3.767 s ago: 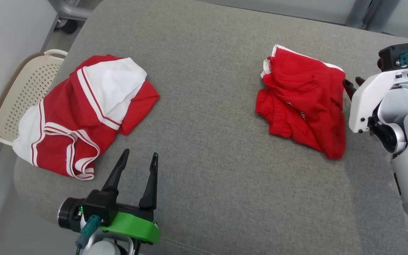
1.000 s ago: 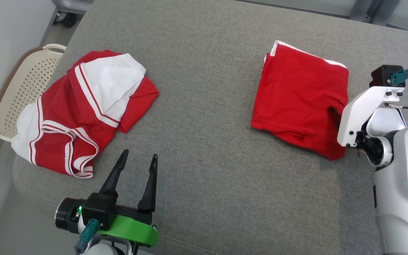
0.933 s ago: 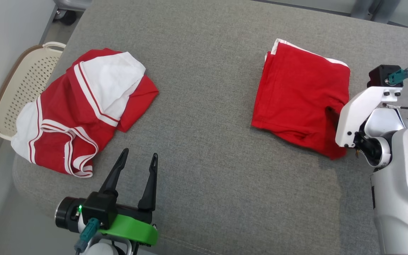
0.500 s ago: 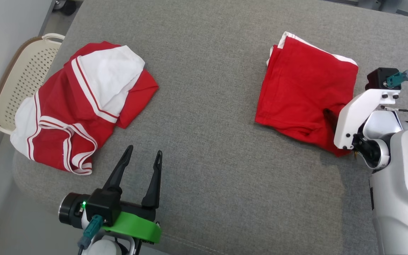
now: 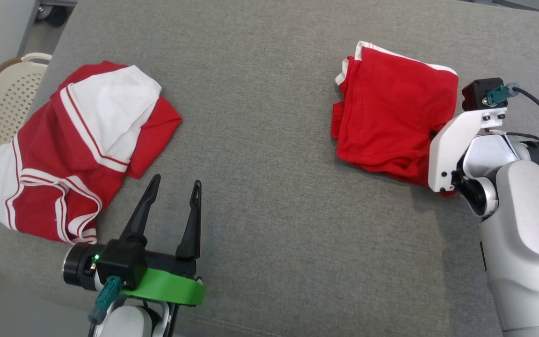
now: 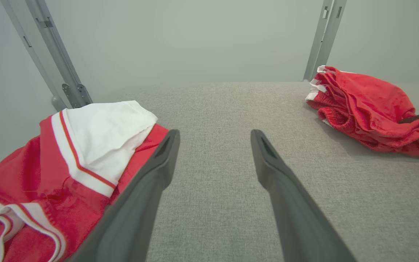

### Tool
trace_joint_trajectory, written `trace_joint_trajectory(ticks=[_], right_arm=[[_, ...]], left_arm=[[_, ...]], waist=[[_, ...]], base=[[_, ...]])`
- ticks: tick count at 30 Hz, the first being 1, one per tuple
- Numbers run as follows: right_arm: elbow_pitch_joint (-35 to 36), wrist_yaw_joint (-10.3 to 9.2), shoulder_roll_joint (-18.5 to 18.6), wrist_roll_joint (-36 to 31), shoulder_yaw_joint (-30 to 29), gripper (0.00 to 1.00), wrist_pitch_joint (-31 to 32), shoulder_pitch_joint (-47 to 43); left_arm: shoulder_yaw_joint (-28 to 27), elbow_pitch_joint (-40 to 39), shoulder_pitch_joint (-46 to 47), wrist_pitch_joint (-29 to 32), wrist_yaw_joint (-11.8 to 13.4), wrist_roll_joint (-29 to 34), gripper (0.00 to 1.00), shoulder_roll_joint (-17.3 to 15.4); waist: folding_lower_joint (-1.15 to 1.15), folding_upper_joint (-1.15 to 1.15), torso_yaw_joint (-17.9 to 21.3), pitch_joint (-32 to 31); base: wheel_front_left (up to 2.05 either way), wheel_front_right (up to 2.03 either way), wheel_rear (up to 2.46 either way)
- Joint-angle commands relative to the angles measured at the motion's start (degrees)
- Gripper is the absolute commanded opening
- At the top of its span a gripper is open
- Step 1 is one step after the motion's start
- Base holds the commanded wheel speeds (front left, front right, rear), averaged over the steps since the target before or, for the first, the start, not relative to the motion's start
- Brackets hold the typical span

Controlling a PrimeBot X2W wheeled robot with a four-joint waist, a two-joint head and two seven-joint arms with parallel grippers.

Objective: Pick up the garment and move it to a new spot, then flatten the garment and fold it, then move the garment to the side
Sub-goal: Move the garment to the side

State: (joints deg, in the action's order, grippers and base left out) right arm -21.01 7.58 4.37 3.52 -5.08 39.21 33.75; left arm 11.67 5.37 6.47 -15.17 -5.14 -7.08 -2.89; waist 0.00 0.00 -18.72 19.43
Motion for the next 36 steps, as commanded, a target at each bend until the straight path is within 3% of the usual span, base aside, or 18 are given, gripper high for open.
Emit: trace_joint_trajectory(ticks=[1, 10, 21, 29, 36], right_arm=[[-0.33, -0.16, 1.89, 0.12, 0.87, 0.00, -0.07, -0.54], [1.44, -0.15, 10.22, 2.21, 8.82, 0.00, 2.49, 0.53], [3.04, -0.14, 28.24, 8.45, 22.76, 0.00, 1.27, 4.58], [-2.86, -0.14, 40.09, 6.65, 27.54, 0.00, -6.21, 8.61], [-9.42, -0.15, 45.26, 5.67, 28.86, 0.00, -11.08, 10.42]], left_arm=[[-0.29, -0.80, 1.04, -0.01, 0.16, -0.07, 1.00, -0.03], [-1.13, -3.85, 2.12, -0.01, 0.74, 0.81, 1.00, -0.06], [-2.19, -6.63, 5.45, -0.01, -0.01, 2.59, 1.00, -1.01], [-1.46, -8.18, 7.11, -0.01, -0.85, 1.48, 1.00, -0.78], [-1.13, -9.65, 6.68, -0.01, -1.16, 1.65, 1.00, -0.64]], waist=[[0.00, 0.00, 3.07, -0.62], [0.00, 0.00, 10.97, -0.89], [0.00, 0.00, 20.25, 3.82], [0.00, 0.00, 20.10, 6.75], [0.00, 0.00, 17.61, 8.51]], base=[[0.00, 0.00, 0.00], [0.00, 0.00, 0.00], [0.00, 0.00, 0.00], [0.00, 0.00, 0.00], [0.00, 0.00, 0.00]])
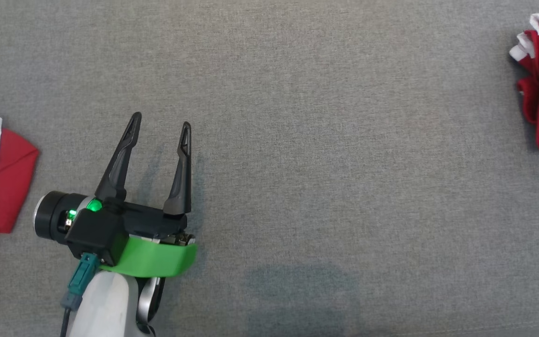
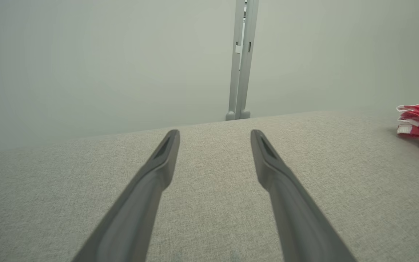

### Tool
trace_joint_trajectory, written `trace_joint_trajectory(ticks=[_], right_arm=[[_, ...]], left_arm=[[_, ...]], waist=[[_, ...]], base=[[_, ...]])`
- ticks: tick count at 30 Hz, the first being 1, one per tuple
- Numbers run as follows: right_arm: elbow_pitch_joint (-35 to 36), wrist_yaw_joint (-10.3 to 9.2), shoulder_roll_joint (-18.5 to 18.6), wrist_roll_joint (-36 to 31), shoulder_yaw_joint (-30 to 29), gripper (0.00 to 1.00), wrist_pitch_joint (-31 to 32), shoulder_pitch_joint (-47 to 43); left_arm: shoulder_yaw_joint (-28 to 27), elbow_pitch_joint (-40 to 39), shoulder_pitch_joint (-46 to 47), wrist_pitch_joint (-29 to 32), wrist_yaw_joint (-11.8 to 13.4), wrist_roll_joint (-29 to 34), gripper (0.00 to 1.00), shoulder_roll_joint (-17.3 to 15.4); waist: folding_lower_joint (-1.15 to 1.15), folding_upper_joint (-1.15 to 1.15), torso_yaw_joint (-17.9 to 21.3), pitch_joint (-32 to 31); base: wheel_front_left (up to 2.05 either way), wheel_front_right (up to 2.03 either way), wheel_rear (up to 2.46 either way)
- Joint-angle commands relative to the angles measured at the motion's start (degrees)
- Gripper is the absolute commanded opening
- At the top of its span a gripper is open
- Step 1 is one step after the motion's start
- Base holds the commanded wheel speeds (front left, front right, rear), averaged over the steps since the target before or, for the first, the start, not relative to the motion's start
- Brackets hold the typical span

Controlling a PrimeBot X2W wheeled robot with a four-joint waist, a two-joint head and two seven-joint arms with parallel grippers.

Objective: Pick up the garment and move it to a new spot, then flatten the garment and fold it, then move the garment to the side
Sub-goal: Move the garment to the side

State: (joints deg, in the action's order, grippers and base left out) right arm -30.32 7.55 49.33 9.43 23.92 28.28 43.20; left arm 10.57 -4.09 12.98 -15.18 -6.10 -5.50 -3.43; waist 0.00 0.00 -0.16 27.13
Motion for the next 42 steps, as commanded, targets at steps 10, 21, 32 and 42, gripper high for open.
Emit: trace_joint_trajectory(ticks=[10, 21, 32, 42], right_arm=[[-7.57, -0.13, 4.77, -3.28, -3.19, 0.00, -4.28, 0.34], [-12.94, -0.13, 2.94, -8.07, -11.70, 1.00, -8.68, -0.79], [-10.57, -0.13, -4.75, -10.56, -18.81, 1.00, -23.78, -3.28], [-3.98, -0.12, -18.27, -4.58, -24.16, 1.00, -30.44, -10.79]], left_arm=[[0.85, -0.13, -1.23, 0.00, -0.45, 0.33, 1.00, -0.09], [2.66, -0.47, -0.36, 0.00, -1.01, -0.13, 1.00, -1.09], [-0.58, 1.79, -3.44, 0.00, 1.01, -1.37, 1.00, -0.53], [-5.52, 10.35, -6.62, 0.19, 5.26, -6.97, 1.00, -0.02]], waist=[[0.00, 0.00, -3.87, 1.25], [0.00, 0.00, -3.79, 0.26], [0.00, 0.00, -2.91, -7.77], [0.00, 0.00, -3.16, -17.86]], base=[[0.00, 0.00, 0.00], [0.00, 0.00, 0.00], [0.00, 0.00, 0.00], [0.00, 0.00, 0.00]])
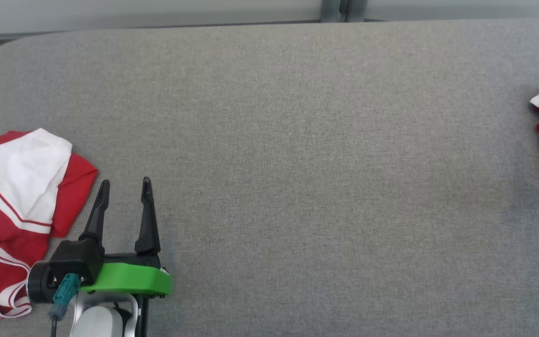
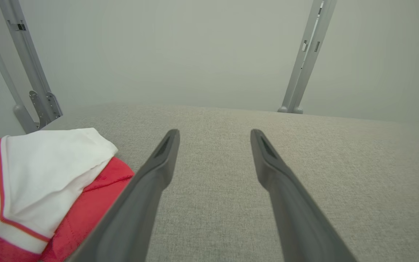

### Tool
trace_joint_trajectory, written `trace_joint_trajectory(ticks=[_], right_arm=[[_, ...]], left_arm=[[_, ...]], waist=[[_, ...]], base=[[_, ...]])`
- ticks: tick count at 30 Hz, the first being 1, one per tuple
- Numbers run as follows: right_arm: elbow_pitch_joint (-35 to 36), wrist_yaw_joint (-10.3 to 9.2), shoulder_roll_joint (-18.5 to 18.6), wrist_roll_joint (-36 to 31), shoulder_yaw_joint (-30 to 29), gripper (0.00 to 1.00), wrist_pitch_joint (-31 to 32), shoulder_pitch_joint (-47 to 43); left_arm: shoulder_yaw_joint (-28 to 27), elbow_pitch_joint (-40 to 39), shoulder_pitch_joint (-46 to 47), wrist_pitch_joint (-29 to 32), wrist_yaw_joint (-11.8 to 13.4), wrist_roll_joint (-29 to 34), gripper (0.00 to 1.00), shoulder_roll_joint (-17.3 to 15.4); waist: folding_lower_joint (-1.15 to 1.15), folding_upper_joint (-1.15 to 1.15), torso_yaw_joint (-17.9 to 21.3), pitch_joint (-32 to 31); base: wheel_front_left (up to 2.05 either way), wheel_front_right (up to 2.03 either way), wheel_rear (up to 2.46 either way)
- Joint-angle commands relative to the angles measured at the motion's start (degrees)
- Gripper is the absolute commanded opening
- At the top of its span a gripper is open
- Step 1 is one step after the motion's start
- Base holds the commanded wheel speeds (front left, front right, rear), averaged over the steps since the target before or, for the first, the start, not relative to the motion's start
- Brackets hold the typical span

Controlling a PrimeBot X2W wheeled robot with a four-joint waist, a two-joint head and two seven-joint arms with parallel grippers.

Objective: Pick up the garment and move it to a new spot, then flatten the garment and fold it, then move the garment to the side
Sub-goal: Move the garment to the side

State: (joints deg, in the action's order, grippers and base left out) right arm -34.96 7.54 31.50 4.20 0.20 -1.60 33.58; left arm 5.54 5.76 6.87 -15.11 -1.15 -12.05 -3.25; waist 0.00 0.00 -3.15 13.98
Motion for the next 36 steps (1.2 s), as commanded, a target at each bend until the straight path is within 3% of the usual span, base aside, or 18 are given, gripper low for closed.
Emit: trace_joint_trajectory(ticks=[1, 7, 12, 18, 26, 33, 36], right_arm=[[1.56, -0.11, -2.39, 2.43, -1.33, 1.00, -1.24, -1.98], [6.80, -0.11, -11.16, 7.61, -3.21, 1.00, -3.64, -6.40], [10.71, -0.10, -17.73, 10.40, -5.98, 1.00, -4.94, -11.32], [15.63, -0.09, -24.13, 11.81, -5.33, 1.00, -5.44, -18.94], [17.86, -0.09, -27.40, 11.89, -1.76, 1.00, -5.69, -24.91], [17.05, -0.08, -28.21, 7.37, 0.78, 1.00, -5.69, -27.94], [17.01, -0.09, -28.29, 7.07, 0.88, 1.00, -5.95, -28.78]], left_arm=[[-0.91, 1.42, -0.71, 0.50, 0.85, -0.74, 1.00, -0.20], [-1.94, 5.00, -1.49, 3.48, 2.14, -1.06, 1.00, -1.49], [0.52, 7.02, -0.44, 5.25, 0.18, 0.34, 1.00, -3.10], [1.05, 9.65, -2.35, 4.50, -1.12, 0.06, 1.00, -4.67], [1.87, 10.74, -4.10, 2.66, -1.67, 0.28, 1.00, -5.23], [1.54, 12.90, -5.16, 1.23, -0.73, -0.02, 1.00, -5.05], [1.81, 14.13, -4.86, 0.63, -1.50, -0.08, 1.00, -5.36]], waist=[[0.00, 0.00, -0.13, -5.63], [0.00, 0.00, 0.71, -10.05], [0.00, 0.00, 0.41, -13.15], [0.00, 0.00, 1.42, -16.21], [0.00, 0.00, 1.86, -17.27], [0.00, 0.00, 1.19, -17.42], [0.00, 0.00, 0.61, -17.50]], base=[[0.00, 0.00, 0.00], [0.00, 0.00, 0.00], [0.00, 0.00, 0.00], [0.00, 0.00, 0.00], [0.00, 0.00, 0.00], [0.00, 0.00, 0.00], [0.00, 0.00, 0.00]])
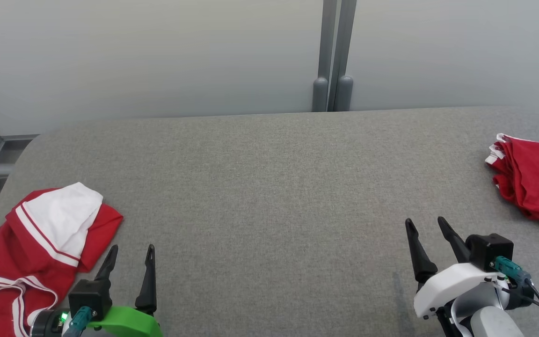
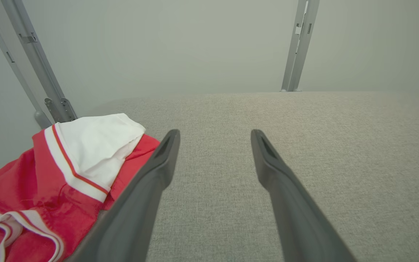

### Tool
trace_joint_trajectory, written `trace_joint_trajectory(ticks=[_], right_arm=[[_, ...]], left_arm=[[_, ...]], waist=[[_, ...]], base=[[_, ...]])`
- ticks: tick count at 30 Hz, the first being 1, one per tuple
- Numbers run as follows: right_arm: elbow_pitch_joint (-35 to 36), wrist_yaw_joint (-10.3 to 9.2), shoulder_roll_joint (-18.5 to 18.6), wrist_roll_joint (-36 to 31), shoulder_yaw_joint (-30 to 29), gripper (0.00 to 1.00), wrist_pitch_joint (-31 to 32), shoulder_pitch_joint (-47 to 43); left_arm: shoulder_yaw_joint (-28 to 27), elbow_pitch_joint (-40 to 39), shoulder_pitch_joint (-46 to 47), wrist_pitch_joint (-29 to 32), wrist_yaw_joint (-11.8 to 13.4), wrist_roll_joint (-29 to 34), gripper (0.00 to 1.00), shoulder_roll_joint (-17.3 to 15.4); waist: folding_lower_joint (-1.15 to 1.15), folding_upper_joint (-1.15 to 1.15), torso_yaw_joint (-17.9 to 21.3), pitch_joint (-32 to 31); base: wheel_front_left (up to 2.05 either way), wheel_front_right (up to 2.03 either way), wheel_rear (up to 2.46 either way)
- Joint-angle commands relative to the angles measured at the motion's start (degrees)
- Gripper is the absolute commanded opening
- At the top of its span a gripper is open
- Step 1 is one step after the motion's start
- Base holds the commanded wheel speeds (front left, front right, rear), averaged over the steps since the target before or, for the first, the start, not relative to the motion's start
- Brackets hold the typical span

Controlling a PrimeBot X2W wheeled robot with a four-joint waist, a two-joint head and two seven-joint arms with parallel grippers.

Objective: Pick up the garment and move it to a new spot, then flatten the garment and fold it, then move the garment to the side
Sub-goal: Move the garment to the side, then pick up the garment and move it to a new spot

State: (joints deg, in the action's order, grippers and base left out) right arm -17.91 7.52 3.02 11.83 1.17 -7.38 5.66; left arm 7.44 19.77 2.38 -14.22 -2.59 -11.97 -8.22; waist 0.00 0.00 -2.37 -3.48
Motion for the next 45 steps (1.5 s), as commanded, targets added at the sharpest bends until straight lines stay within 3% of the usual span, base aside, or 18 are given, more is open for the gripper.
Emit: trace_joint_trajectory(ticks=[1, 10, 26, 32, 45], right_arm=[[0.04, -0.07, 0.12, -0.61, -0.20, 1.00, -0.24, -1.05], [0.58, -0.06, -0.07, -0.02, -0.43, 1.00, -0.15, -2.03], [0.79, -0.06, -0.10, -0.17, 0.71, 1.00, 0.58, -2.82], [0.99, -0.06, -0.09, -0.21, 1.74, 1.00, 0.45, -3.22], [-0.46, -0.06, -0.07, 0.89, 5.93, 1.00, -0.39, -1.89]], left_arm=[[0.07, 0.44, -0.23, -0.51, -0.47, -0.18, 1.00, -0.52], [-0.02, 1.88, 0.42, -1.03, -1.84, -0.48, 1.00, -0.49], [-1.18, 1.25, -0.96, -0.97, -2.12, 0.82, 1.00, 0.22], [-1.55, 1.94, -0.67, -0.97, -2.00, 0.80, 1.00, 0.46], [-2.10, 2.83, -1.46, -0.97, -1.66, 1.15, 1.00, -0.62]], waist=[[0.00, 0.00, -0.32, -0.07], [0.00, 0.00, -0.72, -0.11], [0.00, 0.00, -1.17, -0.51], [0.00, 0.00, -4.28, -0.41], [0.00, 0.00, -15.10, 0.75]], base=[[0.00, 0.00, 0.00], [0.00, 0.00, 0.00], [0.00, 0.00, 0.00], [0.00, 0.00, 0.00], [0.00, 0.00, 0.00]])
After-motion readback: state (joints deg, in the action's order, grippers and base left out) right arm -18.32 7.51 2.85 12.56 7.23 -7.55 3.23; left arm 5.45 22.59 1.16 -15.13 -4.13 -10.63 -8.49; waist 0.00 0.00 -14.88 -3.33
